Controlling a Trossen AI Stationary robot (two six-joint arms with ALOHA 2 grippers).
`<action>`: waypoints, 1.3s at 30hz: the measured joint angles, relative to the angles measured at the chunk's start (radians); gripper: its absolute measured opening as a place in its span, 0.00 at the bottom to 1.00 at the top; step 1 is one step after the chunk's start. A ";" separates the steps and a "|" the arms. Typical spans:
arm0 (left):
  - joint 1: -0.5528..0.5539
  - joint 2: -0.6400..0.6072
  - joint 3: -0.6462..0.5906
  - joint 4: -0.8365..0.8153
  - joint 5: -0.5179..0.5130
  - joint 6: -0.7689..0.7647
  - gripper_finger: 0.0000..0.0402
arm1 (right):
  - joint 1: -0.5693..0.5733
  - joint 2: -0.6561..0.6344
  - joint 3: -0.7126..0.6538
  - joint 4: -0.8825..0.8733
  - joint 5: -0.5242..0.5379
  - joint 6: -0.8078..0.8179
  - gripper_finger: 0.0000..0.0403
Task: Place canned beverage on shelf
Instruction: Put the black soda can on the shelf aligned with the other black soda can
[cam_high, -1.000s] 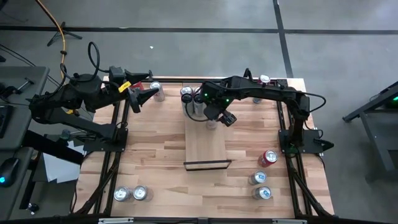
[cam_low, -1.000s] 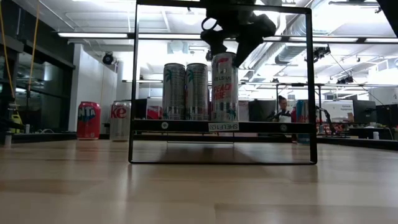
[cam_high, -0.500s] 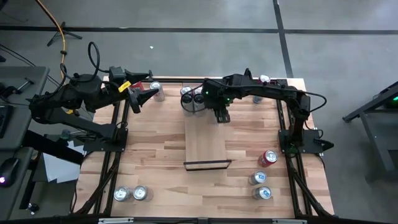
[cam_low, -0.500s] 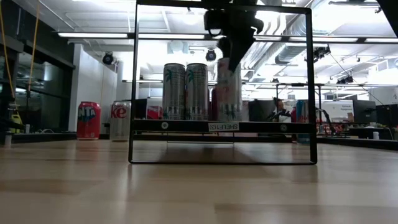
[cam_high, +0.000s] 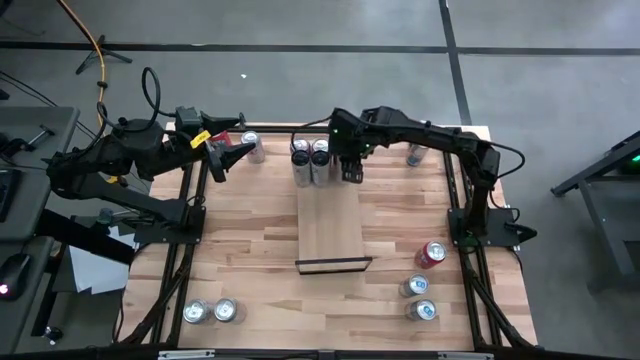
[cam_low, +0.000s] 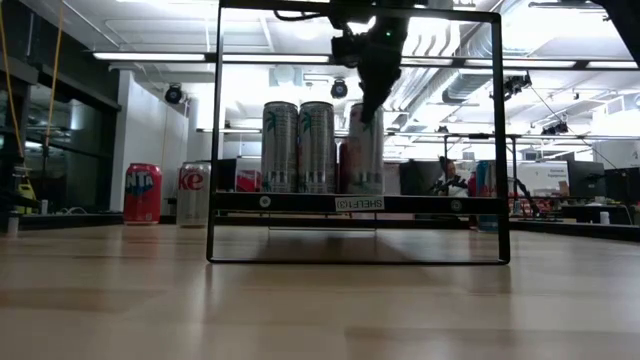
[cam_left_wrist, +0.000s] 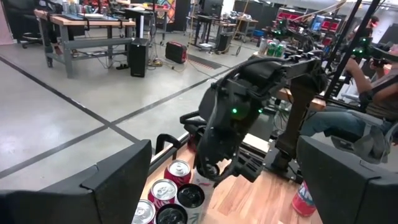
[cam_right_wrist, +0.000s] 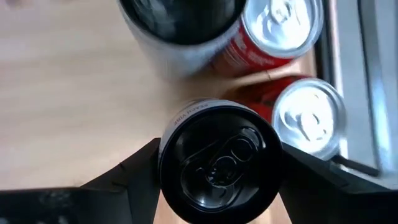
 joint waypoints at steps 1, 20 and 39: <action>0.000 0.000 0.000 0.000 0.000 0.000 0.88 | -0.003 0.000 0.000 0.008 -0.023 0.006 0.62; 0.000 0.000 0.000 0.000 0.000 0.000 0.88 | 0.000 0.000 0.000 0.037 -0.036 0.001 0.63; 0.000 0.000 0.000 0.000 0.000 0.000 0.88 | -0.001 0.000 0.000 0.036 -0.035 0.052 0.63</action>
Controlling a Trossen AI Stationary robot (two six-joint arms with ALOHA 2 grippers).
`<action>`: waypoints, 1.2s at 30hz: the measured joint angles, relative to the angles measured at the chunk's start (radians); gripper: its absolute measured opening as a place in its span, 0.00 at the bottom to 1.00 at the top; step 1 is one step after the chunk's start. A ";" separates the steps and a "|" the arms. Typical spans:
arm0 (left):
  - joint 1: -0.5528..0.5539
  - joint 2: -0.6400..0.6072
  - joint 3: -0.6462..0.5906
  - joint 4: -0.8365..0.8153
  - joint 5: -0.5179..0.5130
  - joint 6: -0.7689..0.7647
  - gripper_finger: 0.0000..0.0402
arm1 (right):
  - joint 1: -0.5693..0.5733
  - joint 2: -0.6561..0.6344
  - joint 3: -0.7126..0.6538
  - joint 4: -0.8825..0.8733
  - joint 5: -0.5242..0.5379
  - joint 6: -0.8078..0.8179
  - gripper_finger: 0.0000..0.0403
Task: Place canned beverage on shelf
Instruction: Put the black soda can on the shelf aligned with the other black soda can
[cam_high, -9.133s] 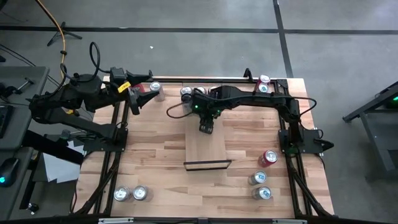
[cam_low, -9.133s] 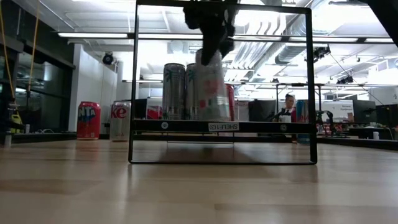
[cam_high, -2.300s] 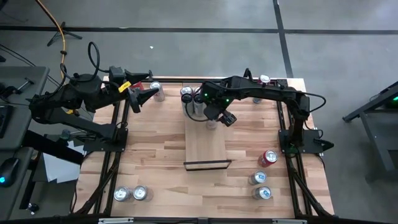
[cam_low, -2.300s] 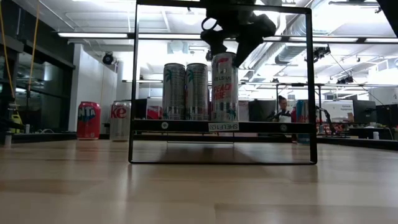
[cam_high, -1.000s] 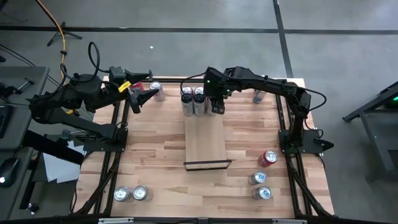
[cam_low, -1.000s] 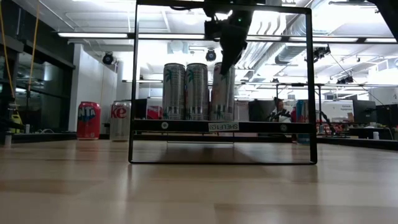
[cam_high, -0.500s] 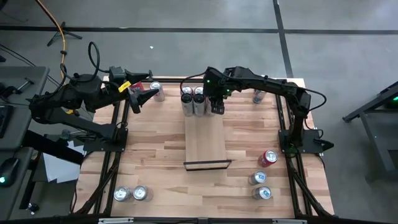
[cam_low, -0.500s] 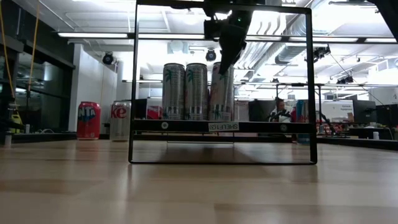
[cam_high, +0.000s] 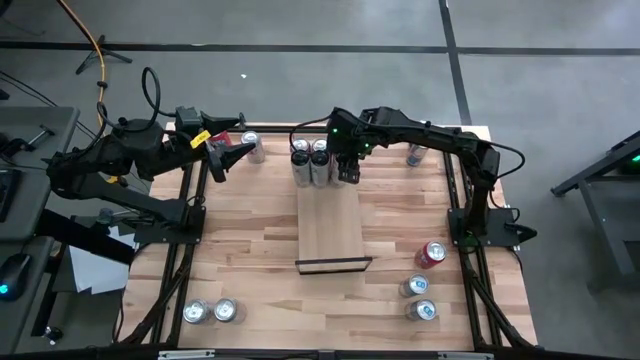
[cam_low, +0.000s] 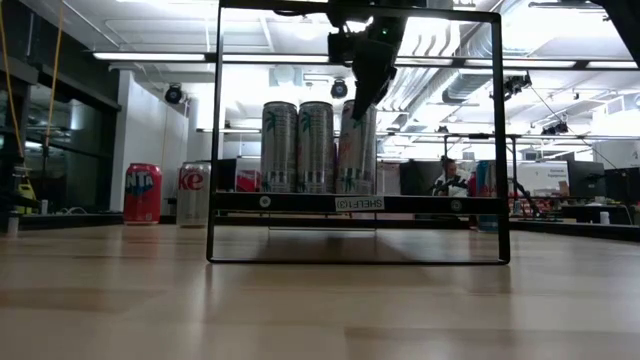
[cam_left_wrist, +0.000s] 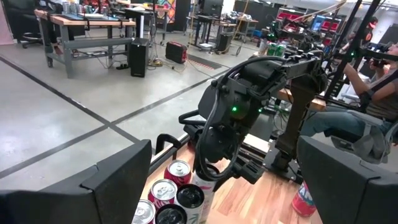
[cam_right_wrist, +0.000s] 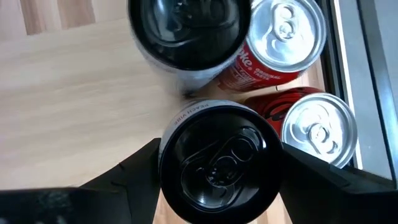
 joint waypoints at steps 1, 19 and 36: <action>0.000 0.000 0.000 0.000 0.000 0.000 0.88 | -0.001 0.000 0.000 0.000 0.000 0.011 0.63; 0.000 0.000 0.000 0.000 0.007 0.000 0.88 | -0.002 0.000 0.000 -0.019 0.000 0.268 0.63; 0.000 0.000 0.000 0.000 0.007 0.000 0.88 | -0.002 0.000 0.002 -0.016 0.000 0.362 0.76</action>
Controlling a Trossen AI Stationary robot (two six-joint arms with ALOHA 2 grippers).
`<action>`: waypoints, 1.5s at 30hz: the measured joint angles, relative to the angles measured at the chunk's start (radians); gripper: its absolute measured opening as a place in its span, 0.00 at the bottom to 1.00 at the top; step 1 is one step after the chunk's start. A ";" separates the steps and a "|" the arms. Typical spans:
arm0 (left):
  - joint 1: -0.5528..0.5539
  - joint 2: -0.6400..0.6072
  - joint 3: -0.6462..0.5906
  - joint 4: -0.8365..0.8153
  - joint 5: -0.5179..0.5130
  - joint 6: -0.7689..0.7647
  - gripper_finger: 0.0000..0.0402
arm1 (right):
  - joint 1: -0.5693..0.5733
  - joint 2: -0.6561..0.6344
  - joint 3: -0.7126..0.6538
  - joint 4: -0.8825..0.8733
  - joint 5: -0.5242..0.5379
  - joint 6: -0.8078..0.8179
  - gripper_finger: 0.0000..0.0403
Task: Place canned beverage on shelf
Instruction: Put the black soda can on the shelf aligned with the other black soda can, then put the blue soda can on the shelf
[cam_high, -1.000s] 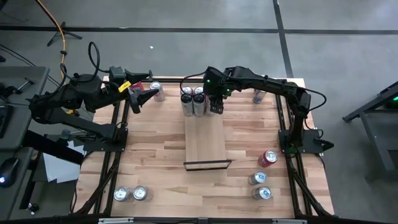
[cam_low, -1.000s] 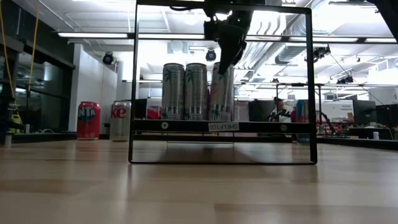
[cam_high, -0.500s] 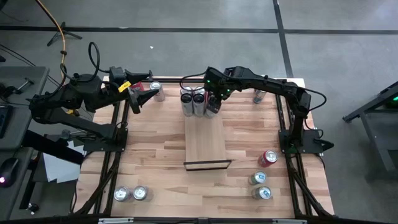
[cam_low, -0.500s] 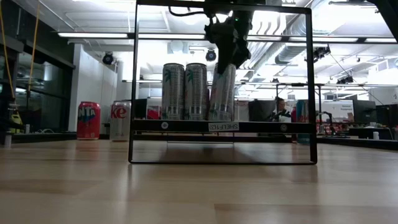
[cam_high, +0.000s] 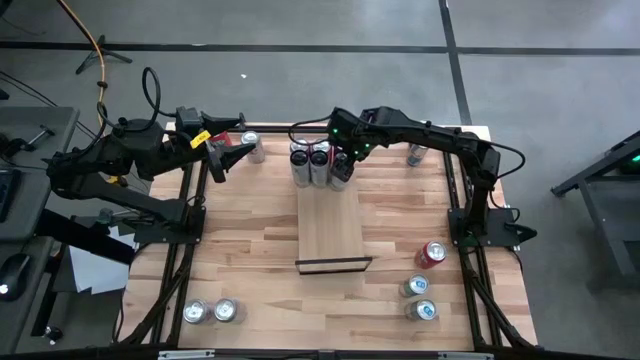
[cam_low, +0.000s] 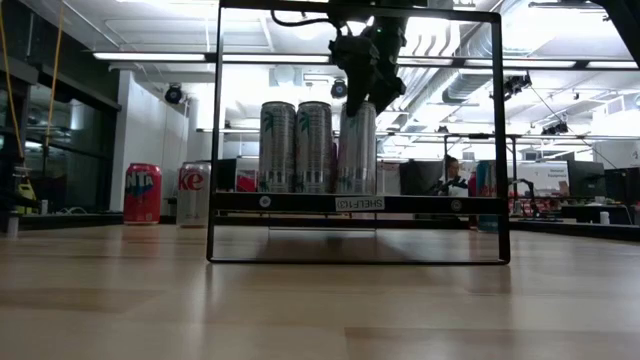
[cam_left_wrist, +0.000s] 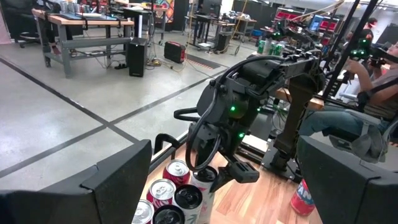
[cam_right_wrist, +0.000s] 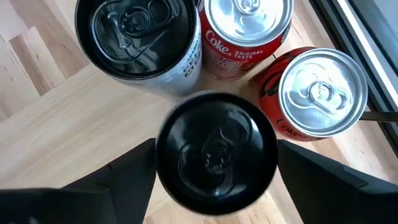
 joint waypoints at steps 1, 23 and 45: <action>0.000 0.000 0.000 0.000 0.000 0.000 0.88 | 0.000 0.000 0.000 0.000 0.002 -0.002 0.77; 0.000 0.000 0.000 0.000 0.000 0.000 0.88 | 0.000 0.000 0.000 0.044 0.006 0.050 0.77; 0.000 0.000 0.000 0.000 0.000 0.001 0.88 | -0.034 -0.001 0.274 -0.069 0.009 -0.084 0.77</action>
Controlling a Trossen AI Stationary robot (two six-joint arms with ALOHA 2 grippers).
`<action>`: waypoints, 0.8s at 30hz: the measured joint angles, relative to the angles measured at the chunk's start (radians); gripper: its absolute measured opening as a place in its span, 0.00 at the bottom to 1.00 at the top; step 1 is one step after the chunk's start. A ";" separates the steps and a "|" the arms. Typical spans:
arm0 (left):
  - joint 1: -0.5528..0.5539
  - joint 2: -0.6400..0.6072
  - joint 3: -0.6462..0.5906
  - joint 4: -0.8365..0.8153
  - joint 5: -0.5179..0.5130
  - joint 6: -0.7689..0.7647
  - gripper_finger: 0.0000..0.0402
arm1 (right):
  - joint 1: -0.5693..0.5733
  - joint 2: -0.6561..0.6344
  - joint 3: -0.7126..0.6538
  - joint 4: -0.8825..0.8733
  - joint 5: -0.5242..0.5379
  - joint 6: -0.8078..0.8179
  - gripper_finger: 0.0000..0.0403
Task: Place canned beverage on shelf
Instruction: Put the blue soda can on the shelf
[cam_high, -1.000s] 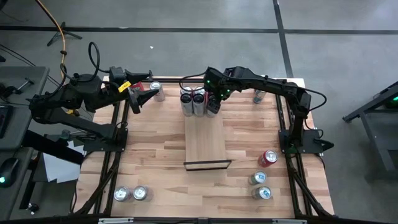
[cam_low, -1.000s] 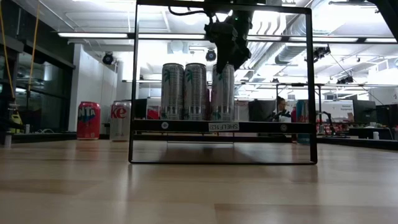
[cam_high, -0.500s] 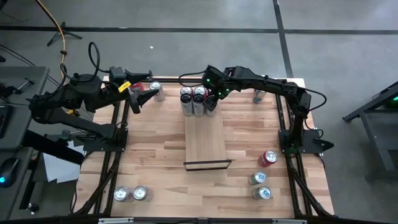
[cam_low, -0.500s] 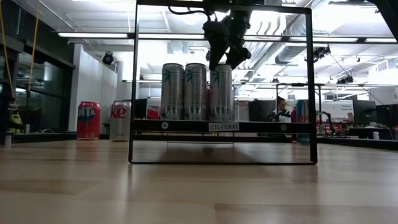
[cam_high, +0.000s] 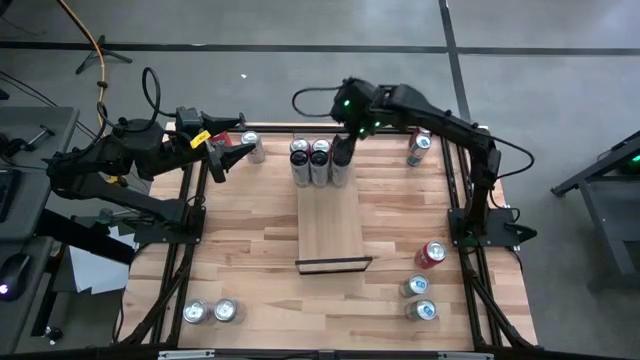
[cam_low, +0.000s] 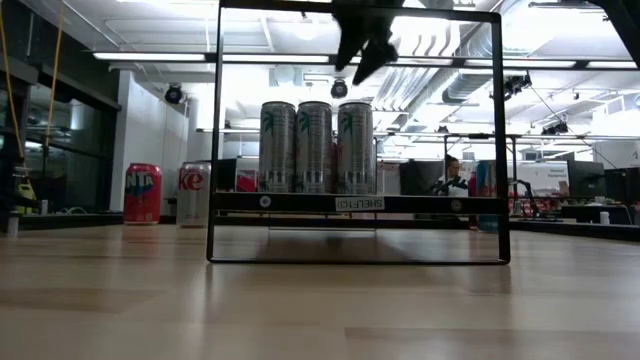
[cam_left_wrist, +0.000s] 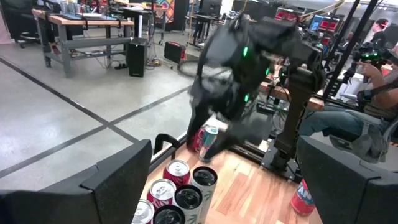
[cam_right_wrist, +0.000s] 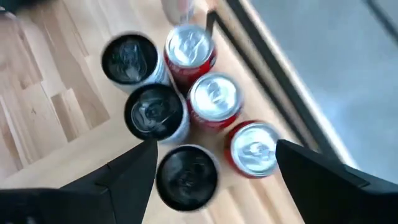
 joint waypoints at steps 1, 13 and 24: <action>0.000 0.000 -0.003 0.004 0.000 0.007 0.88 | -0.002 0.000 0.032 -0.026 0.001 -0.022 0.77; 0.000 0.000 -0.216 0.203 0.001 0.028 0.88 | 0.001 -0.194 -0.022 -0.132 -0.001 -0.175 0.77; 0.045 -0.012 -0.321 0.426 0.103 0.066 0.88 | 0.051 -0.797 -0.822 0.470 -0.003 0.175 0.77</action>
